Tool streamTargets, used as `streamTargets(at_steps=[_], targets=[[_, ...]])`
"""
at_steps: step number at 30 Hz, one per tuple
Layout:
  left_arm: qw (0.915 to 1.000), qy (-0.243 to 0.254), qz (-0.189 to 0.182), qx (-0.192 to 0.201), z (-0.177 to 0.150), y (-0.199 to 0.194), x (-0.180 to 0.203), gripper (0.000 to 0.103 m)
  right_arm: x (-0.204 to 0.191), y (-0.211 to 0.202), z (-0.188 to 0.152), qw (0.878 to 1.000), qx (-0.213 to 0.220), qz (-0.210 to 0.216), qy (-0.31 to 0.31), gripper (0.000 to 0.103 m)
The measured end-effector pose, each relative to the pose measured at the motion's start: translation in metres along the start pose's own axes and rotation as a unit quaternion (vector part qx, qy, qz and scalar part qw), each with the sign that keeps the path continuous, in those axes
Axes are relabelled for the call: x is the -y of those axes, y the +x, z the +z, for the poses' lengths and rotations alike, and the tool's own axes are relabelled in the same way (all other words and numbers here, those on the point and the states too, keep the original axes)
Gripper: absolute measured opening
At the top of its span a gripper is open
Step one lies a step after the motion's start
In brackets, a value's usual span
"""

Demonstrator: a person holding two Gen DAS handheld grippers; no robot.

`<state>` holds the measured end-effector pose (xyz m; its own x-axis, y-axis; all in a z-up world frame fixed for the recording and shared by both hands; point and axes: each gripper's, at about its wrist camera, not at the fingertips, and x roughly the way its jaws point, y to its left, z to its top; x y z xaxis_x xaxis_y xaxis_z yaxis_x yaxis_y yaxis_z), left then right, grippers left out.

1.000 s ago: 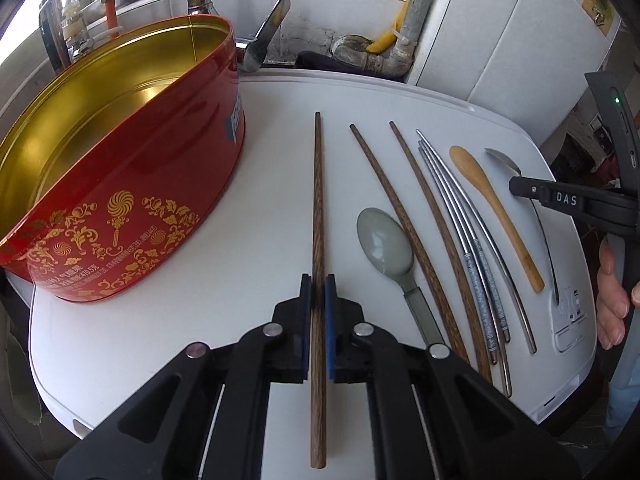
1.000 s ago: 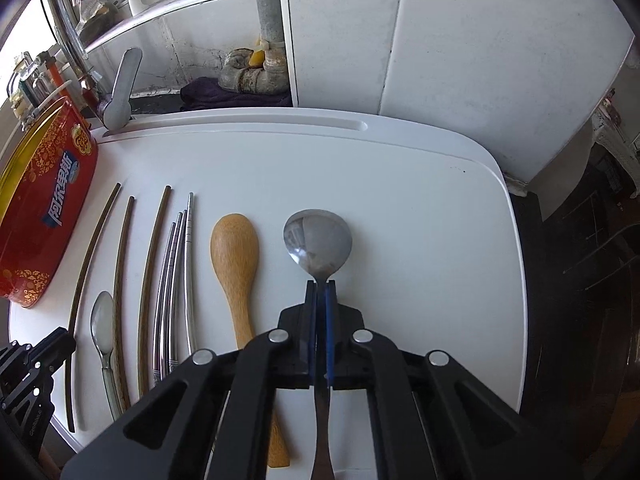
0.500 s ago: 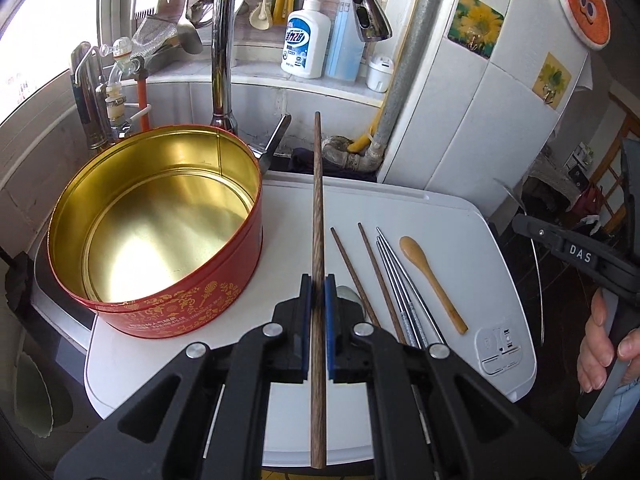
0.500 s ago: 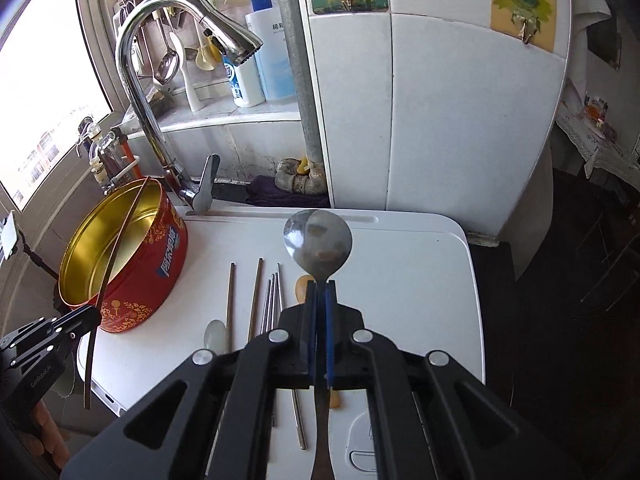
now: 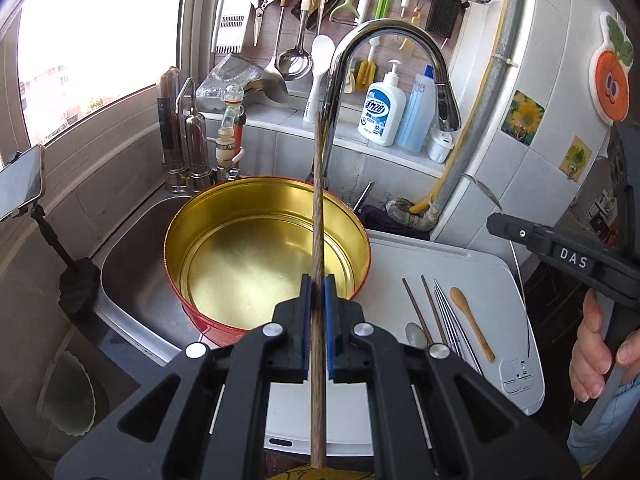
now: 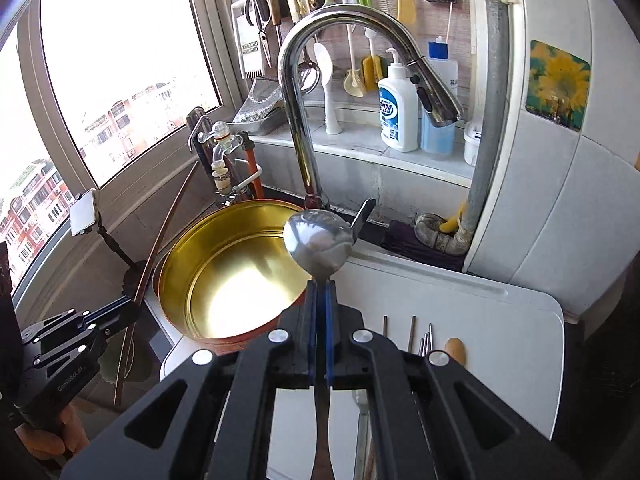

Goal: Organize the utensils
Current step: 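Carry the chopstick and silver spoon with both tools over the red tin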

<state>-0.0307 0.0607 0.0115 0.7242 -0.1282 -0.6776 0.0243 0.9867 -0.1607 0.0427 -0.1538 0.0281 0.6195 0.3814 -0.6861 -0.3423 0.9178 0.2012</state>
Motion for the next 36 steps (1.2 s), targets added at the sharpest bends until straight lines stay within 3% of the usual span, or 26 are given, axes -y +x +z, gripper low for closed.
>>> streamTargets(at_steps=[8,19,27,36], targets=[[0.9996,-0.014,-0.012,0.021,0.028,0.008,-0.054,0.006,-0.064,0.037,0.042,1.0,-0.012,0.007,-0.022,0.004],[0.999,-0.021,-0.038,0.015,0.053,0.049,-0.092,0.006,-0.102,0.088,0.079,0.999,-0.028,-0.013,-0.026,0.004],[0.9995,-0.024,-0.018,0.004,0.062,0.084,-0.102,0.006,-0.105,0.141,0.09,0.998,-0.057,-0.017,-0.02,0.004],[0.9993,-0.018,-0.008,-0.03,0.053,0.119,-0.102,0.006,-0.087,0.197,0.077,0.993,-0.116,-0.025,0.0,0.004]])
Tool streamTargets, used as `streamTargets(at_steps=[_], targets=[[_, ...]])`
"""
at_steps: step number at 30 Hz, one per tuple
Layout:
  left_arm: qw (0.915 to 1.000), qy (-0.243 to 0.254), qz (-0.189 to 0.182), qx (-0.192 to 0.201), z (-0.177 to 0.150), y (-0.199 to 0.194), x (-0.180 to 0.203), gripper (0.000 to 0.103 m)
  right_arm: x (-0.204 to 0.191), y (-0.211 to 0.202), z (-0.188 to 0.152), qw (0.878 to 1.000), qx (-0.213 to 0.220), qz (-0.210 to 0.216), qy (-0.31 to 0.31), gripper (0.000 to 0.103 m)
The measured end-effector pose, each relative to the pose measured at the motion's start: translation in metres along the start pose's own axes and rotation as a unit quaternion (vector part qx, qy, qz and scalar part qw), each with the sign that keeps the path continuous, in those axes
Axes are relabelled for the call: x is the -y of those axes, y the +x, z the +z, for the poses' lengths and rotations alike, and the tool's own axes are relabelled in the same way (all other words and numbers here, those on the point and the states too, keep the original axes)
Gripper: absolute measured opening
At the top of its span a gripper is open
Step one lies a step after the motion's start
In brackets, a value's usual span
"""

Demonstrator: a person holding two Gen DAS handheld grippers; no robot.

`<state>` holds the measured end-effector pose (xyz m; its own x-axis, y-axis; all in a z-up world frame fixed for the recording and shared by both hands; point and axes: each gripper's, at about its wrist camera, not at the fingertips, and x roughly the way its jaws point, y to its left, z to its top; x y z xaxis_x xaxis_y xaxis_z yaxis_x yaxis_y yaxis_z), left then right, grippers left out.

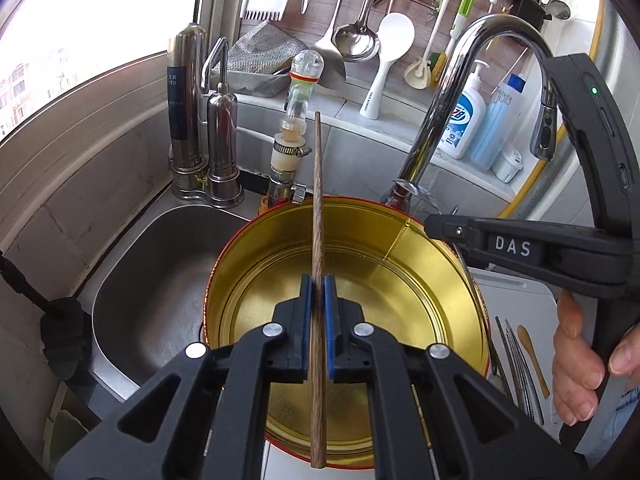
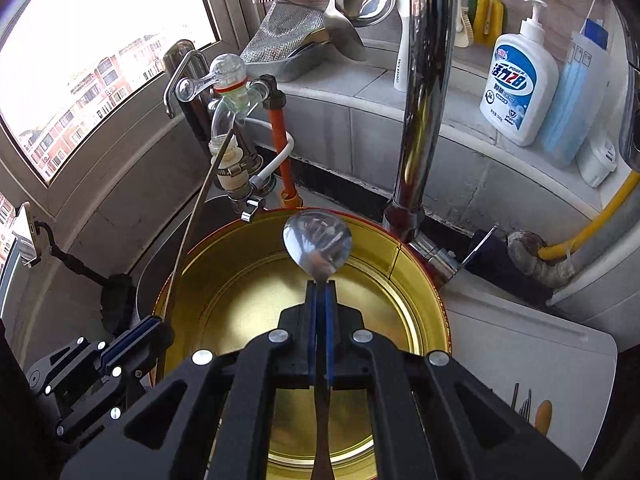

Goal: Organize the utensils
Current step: 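Carry the chopstick and silver spoon with both tools over the red tin, then open the left tool dropping the chopstick while the right tool releases the spoon into the tin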

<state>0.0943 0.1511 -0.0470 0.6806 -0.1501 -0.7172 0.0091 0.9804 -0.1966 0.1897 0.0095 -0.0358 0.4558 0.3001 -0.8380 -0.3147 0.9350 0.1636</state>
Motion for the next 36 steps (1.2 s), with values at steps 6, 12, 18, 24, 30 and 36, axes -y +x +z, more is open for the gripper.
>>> streamTargets(at_steps=[6,12,18,24,30,36], targets=[[0.9995,0.0,0.005,-0.032,-0.012,0.019,0.0,0.006,0.009,0.028,-0.009,0.999,-0.03,-0.003,0.009,0.004],[0.9981,0.021,0.02,-0.054,-0.019,0.031,0.005,0.006,0.014,0.051,-0.019,0.998,-0.058,-0.003,0.013,0.004],[0.9973,0.037,0.034,-0.053,-0.02,0.029,0.011,0.006,0.018,0.076,-0.034,0.996,-0.092,-0.007,0.015,0.004],[0.9963,0.057,0.022,-0.061,-0.031,0.023,0.023,0.006,0.022,0.084,-0.042,0.995,-0.102,-0.011,0.017,0.005],[0.9944,0.058,0.014,-0.087,-0.041,0.034,0.025,0.006,0.024,0.087,-0.049,0.994,-0.107,-0.012,0.02,0.004],[0.9946,0.053,0.022,-0.087,-0.039,0.037,0.021,0.006,0.026,0.089,-0.047,0.994,-0.109,-0.01,0.019,0.005]])
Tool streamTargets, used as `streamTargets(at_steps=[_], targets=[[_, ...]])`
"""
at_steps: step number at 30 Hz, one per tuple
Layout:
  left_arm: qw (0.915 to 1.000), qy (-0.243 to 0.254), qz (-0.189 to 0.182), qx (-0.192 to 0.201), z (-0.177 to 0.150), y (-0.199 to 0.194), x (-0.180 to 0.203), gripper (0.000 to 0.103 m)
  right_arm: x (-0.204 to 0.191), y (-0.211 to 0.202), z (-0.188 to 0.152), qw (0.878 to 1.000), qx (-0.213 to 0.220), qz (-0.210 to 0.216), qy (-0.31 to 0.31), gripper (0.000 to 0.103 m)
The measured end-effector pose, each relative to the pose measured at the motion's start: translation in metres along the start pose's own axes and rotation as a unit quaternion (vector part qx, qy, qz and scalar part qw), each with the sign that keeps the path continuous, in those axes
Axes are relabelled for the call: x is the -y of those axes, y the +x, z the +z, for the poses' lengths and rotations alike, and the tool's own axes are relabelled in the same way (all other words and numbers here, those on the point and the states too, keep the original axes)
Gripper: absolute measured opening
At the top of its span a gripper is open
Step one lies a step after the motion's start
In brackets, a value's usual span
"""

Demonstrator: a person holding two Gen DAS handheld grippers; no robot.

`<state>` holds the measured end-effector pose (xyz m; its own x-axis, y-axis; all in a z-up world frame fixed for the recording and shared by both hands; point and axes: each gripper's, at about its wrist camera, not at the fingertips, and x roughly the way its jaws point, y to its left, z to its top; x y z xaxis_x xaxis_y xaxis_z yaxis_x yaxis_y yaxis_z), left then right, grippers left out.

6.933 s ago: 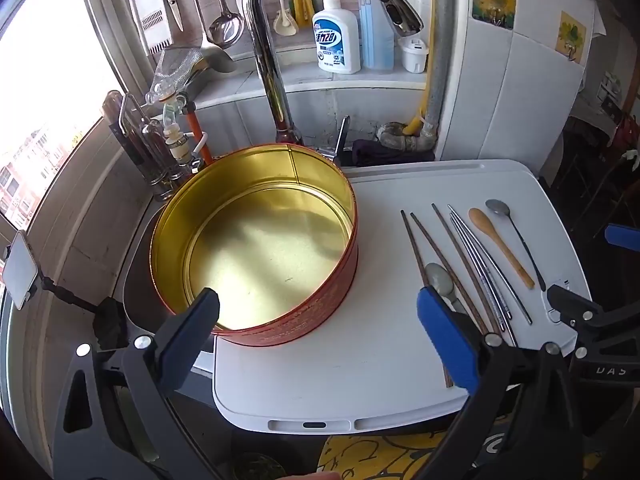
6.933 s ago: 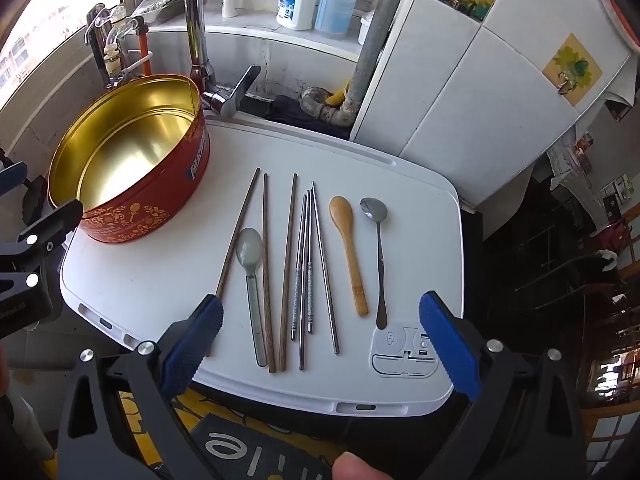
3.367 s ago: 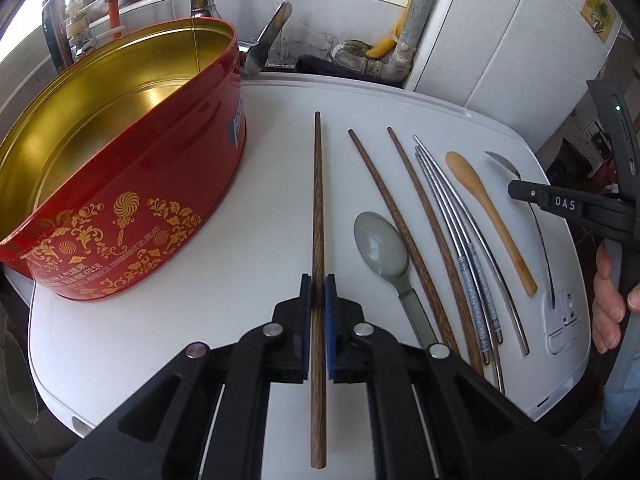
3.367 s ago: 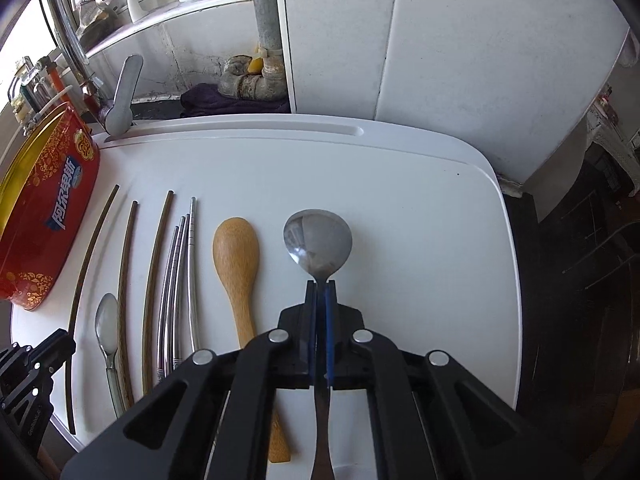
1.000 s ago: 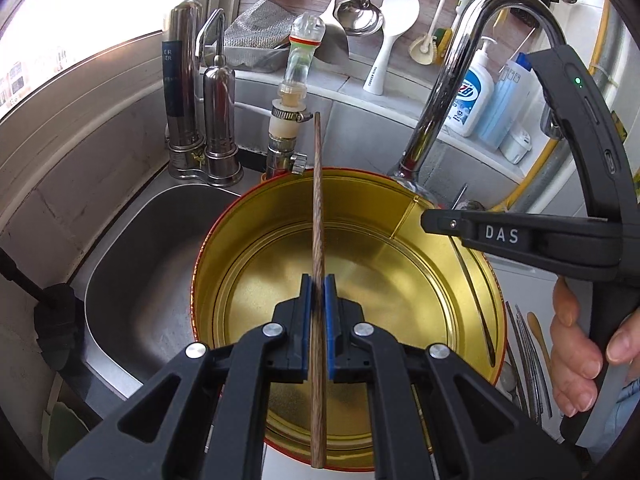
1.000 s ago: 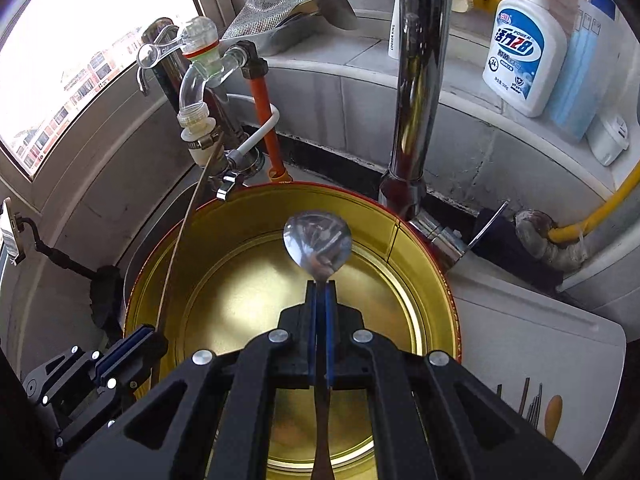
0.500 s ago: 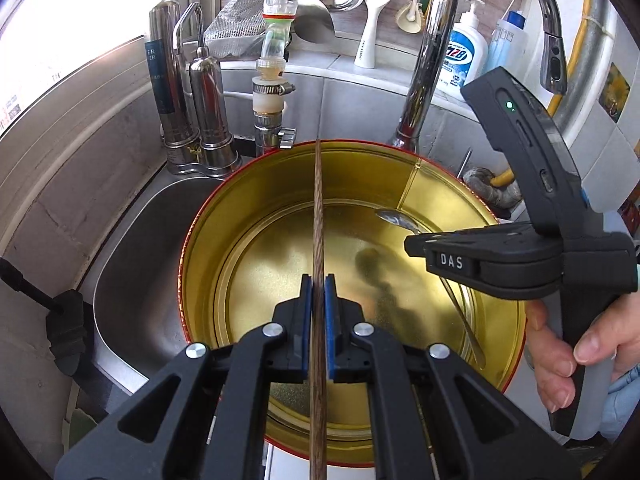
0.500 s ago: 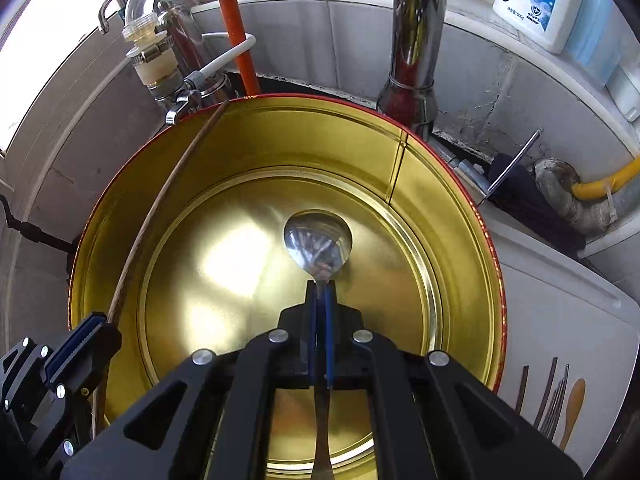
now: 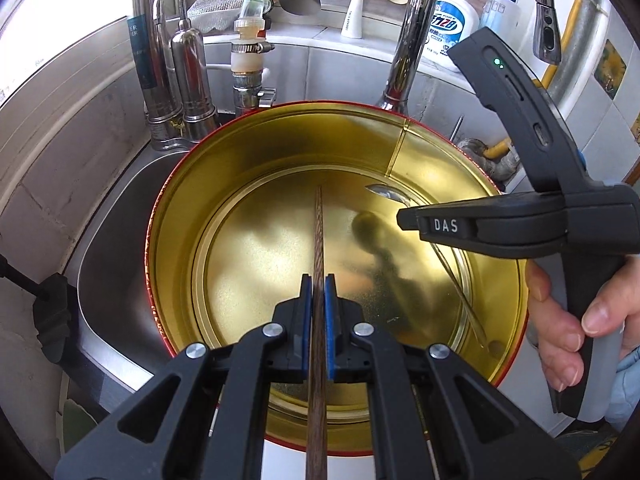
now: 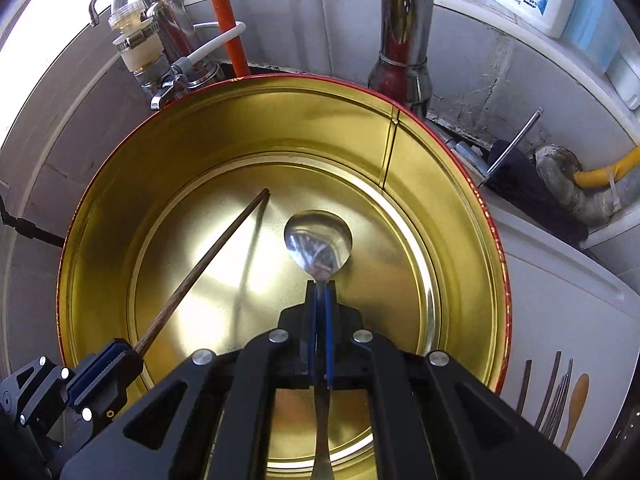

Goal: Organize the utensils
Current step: 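Open the left tool dropping the chopstick while the right tool releases the spoon into the tin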

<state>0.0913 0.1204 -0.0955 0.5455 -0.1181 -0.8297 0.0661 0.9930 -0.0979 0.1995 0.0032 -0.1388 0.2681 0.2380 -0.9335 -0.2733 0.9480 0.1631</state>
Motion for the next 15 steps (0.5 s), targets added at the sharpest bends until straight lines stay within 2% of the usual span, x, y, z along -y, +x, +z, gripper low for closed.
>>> streamTargets(at_steps=[4,5,6,7,8,15], targets=[[0.9998,-0.006,0.015,0.007,0.001,-0.004,-0.006,0.01,-0.002,-0.011,0.001,1.0,0.019,-0.001,-0.008,0.007],[0.9998,-0.006,0.018,0.009,0.001,-0.006,-0.007,0.024,-0.002,-0.017,0.001,0.999,0.031,-0.005,-0.008,0.018],[0.9997,-0.005,0.022,0.012,0.001,-0.008,-0.007,0.037,-0.002,-0.022,0.002,0.999,0.043,-0.01,-0.008,0.034],[0.9994,-0.004,0.028,0.02,0.001,-0.012,-0.007,0.064,-0.002,-0.026,0.003,0.998,0.054,-0.014,-0.008,0.041],[0.999,-0.004,0.032,0.032,0.001,-0.016,-0.007,0.069,-0.002,-0.029,0.003,0.998,0.064,-0.018,-0.009,0.046],[0.9986,0.006,0.031,0.042,0.0,-0.023,-0.004,0.069,-0.002,-0.029,0.002,0.997,0.066,-0.024,-0.016,0.049]])
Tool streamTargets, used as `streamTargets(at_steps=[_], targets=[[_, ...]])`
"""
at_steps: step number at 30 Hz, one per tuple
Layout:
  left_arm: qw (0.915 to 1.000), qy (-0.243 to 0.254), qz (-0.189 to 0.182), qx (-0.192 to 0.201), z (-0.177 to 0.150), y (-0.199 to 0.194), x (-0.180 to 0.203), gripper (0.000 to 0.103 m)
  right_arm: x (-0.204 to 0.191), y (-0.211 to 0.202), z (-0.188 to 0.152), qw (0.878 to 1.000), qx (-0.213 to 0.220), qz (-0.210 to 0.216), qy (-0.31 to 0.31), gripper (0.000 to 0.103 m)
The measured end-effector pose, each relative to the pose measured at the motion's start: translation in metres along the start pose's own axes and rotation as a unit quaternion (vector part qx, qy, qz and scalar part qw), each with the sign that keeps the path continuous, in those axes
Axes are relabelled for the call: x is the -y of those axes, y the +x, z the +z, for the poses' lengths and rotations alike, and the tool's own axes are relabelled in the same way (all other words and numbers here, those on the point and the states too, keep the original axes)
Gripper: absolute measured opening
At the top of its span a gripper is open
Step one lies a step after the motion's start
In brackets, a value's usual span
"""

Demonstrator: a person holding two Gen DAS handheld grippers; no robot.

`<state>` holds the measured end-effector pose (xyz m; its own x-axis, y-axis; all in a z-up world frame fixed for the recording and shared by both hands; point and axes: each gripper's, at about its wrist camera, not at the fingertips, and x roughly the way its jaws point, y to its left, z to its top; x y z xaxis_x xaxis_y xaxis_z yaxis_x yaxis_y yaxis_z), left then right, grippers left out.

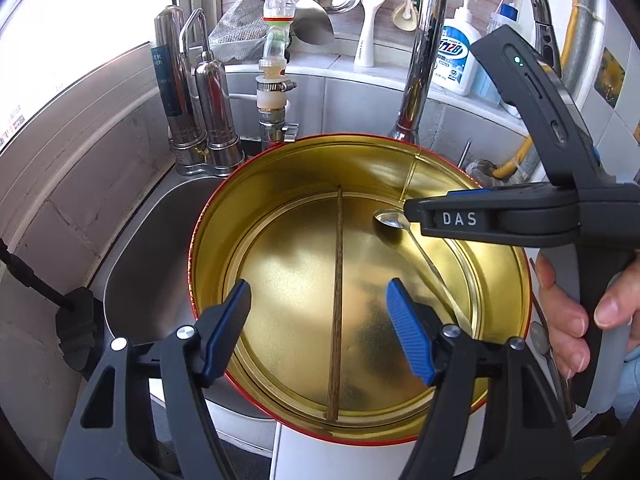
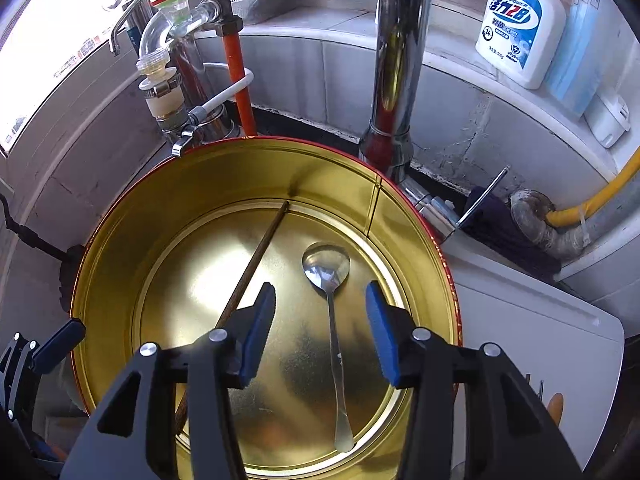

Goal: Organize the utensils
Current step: 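Open the left tool dropping the chopstick while the right tool releases the spoon into the tin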

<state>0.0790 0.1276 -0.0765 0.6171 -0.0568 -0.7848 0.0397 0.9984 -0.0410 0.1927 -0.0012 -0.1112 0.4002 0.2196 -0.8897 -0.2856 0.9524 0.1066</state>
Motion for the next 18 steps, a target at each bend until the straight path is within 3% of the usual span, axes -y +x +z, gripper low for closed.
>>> streamTargets(at_steps=[15,16,18], targets=[[1.0,-0.002,0.002,-0.001,-0.001,-0.0023,-0.0007,0.069,-0.0026,-0.0047,-0.0034,1.0,-0.004,0.0,-0.003,0.051],[1.0,-0.002,0.002,-0.001,-0.0012,-0.0025,-0.0005,0.069,-0.002,-0.0052,-0.0034,1.0,-0.003,0.0,-0.002,0.053],[1.0,-0.003,0.002,-0.002,-0.0009,-0.0023,-0.0006,0.07,-0.0013,-0.0069,-0.0036,1.0,0.0,0.0,0.0,0.068]])
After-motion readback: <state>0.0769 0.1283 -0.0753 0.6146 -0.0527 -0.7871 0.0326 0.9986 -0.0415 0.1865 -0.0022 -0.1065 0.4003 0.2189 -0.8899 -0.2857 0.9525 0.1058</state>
